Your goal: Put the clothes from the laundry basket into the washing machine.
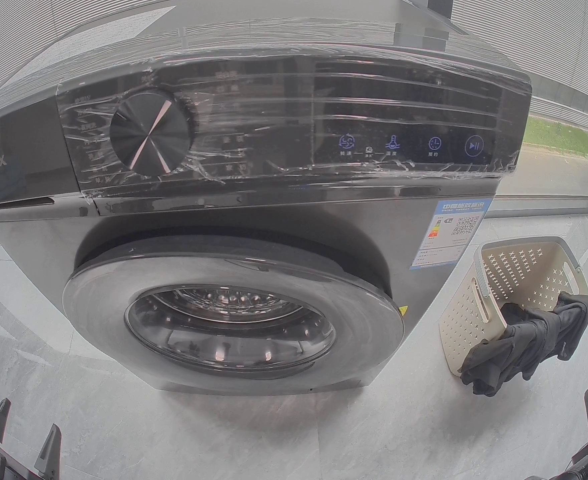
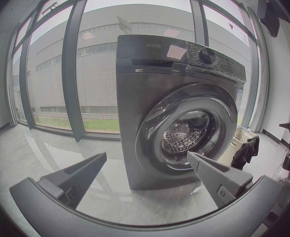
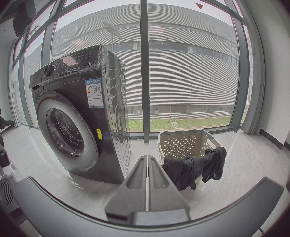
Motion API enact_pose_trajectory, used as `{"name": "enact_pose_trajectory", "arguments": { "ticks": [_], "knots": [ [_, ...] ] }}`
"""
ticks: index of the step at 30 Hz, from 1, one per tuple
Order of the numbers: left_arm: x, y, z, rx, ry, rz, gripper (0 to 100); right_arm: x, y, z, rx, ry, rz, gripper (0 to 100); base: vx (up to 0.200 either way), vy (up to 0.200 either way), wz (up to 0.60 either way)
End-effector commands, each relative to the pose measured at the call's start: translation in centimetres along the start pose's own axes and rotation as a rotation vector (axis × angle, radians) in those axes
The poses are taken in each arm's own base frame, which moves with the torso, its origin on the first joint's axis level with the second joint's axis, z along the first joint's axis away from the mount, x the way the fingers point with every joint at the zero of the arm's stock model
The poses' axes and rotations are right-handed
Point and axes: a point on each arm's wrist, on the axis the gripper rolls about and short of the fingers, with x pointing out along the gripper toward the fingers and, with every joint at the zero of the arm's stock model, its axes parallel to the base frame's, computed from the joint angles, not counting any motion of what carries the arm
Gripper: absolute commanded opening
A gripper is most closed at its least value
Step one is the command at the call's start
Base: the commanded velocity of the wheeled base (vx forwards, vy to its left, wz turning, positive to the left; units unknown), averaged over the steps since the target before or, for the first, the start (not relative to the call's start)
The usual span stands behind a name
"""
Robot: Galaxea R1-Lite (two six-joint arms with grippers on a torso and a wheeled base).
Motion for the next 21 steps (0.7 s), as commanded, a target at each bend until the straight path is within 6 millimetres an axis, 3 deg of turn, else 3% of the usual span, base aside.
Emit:
{"name": "enact_pose_trajectory", "arguments": {
  "ticks": [1,8,21],
  "knots": [
    [-0.01,0.02,-0.49,-0.001,-0.002,0.000,100,0.07,0.00,-0.51,0.000,0.010,0.002,0,0.000,0.200,0.00],
    [-0.01,0.02,-0.49,-0.001,-0.002,0.000,100,0.07,0.00,-0.51,0.000,0.010,0.000,0,0.000,0.200,0.00],
    [-0.01,0.02,-0.47,0.005,-0.003,0.000,100,0.08,0.01,-0.50,0.000,0.012,-0.003,0,0.000,0.000,0.00]
  ]
}}
